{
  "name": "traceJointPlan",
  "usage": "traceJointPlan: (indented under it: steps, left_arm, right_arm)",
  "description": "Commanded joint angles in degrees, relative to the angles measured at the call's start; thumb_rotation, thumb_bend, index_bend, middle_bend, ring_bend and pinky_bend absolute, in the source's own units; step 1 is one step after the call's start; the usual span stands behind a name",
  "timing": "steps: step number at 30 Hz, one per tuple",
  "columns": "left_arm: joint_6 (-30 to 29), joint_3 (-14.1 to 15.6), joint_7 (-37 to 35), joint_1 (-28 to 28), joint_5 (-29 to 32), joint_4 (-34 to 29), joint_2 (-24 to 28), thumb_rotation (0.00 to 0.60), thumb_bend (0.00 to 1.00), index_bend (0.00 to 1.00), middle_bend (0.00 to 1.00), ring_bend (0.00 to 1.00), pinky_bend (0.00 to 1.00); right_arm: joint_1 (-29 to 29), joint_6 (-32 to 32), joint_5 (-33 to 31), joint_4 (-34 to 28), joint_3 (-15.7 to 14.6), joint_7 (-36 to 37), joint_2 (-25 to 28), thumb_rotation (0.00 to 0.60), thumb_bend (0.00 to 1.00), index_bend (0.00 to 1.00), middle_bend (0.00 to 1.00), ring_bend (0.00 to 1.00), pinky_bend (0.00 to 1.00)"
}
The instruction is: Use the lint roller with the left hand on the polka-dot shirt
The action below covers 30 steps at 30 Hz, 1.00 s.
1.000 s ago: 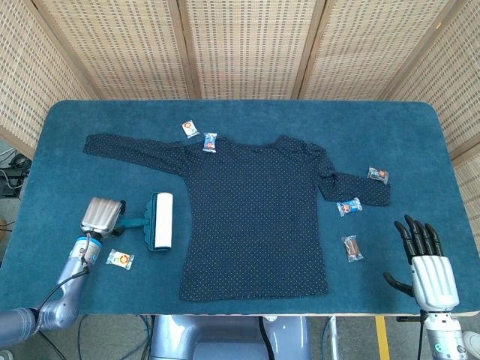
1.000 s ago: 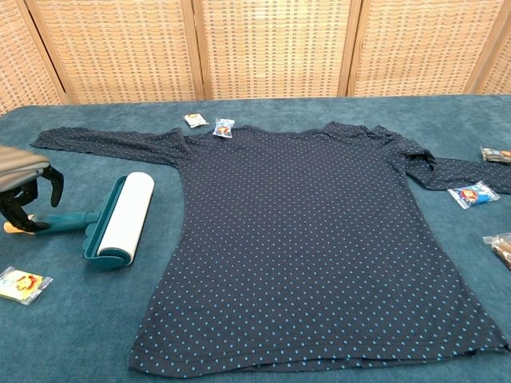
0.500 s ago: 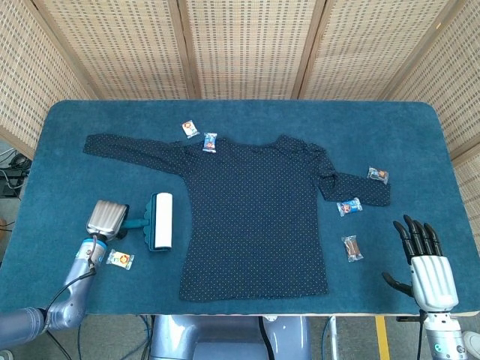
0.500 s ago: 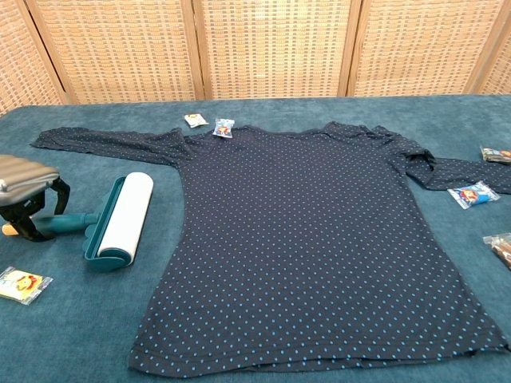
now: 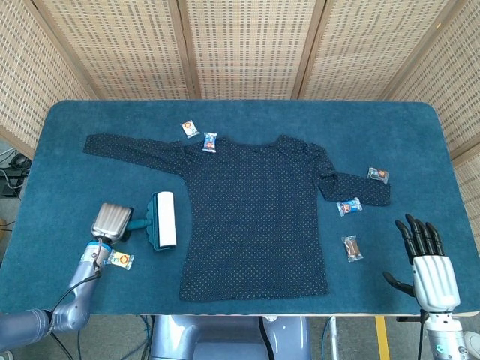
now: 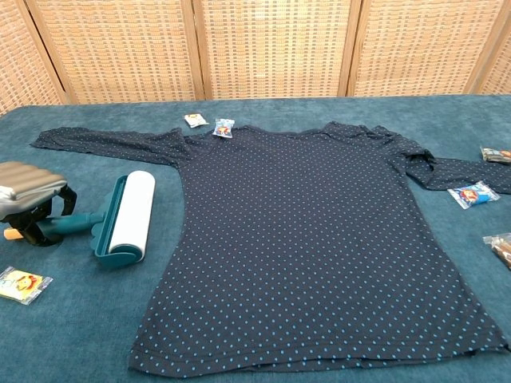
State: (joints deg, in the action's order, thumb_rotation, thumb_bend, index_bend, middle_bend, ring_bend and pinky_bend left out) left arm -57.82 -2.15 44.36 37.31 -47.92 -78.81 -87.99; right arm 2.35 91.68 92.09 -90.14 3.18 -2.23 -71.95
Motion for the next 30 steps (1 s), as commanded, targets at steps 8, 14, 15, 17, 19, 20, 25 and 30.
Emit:
traceJointPlan:
  steps: [8, 14, 15, 17, 19, 20, 25, 30]
  left_arm:
    - [-0.97, -1.20, 7.47, 3.34, 2.74, -9.94, 8.28, 0.600, 0.88, 0.85, 0.91, 0.78, 0.74]
    - [-0.38, -2.18, 12.44, 6.47, 7.00, -14.88, 12.39, 0.600, 0.87, 0.86, 0.91, 0.78, 0.74]
    - [-0.01, -2.40, 13.64, 7.40, 8.38, -15.69, 13.14, 0.600, 0.87, 0.86, 0.91, 0.78, 0.74]
    - [0.99, -2.84, 16.42, 9.67, 10.97, -16.56, 14.20, 0.600, 0.87, 0.86, 0.91, 0.78, 0.74]
    - [1.56, -3.05, 18.53, 11.63, 14.40, -17.11, 14.61, 0.600, 0.87, 0.86, 0.91, 0.78, 0.74]
    - [1.87, -3.09, 19.36, 12.56, 15.86, -17.23, 14.68, 0.600, 0.87, 0.87, 0.91, 0.78, 0.74]
    - [5.08, -3.35, 22.08, 18.13, 22.51, -16.18, 14.29, 0.600, 0.87, 0.87, 0.91, 0.78, 0.74]
    - [5.17, -3.14, 24.33, 22.76, 26.81, -14.80, 12.20, 0.600, 0.87, 0.87, 0.91, 0.78, 0.74]
  right_arm:
    - [0.04, -0.25, -0.41, 0.05, 0.13, 0.67, 0.34, 0.600, 0.03, 0.00, 0.00, 0.00, 0.00]
    - [0.19, -0.96, -1.32, 0.42, 0.35, 1.14, 0.40, 0.600, 0.03, 0.00, 0.00, 0.00, 0.00]
    - [0.28, -1.18, -1.55, 0.55, 0.44, 1.25, 0.37, 0.600, 0.03, 0.00, 0.00, 0.00, 0.00]
    - [0.43, -1.72, -2.32, 0.96, 0.70, 1.51, 0.27, 0.600, 0.03, 0.00, 0.00, 0.00, 0.00]
    - [0.57, -2.10, -2.75, 1.22, 0.84, 1.59, 0.19, 0.600, 0.03, 0.00, 0.00, 0.00, 0.00]
    - [0.60, -2.25, -2.95, 1.30, 0.89, 1.51, 0.20, 0.600, 0.03, 0.00, 0.00, 0.00, 0.00]
    - [0.60, -2.30, -3.74, 1.28, 1.34, 1.77, 0.46, 0.600, 0.03, 0.00, 0.00, 0.00, 0.00]
    - [0.62, -2.61, -4.47, 1.61, 1.60, 2.58, 0.62, 0.600, 0.03, 0.00, 0.00, 0.00, 0.00]
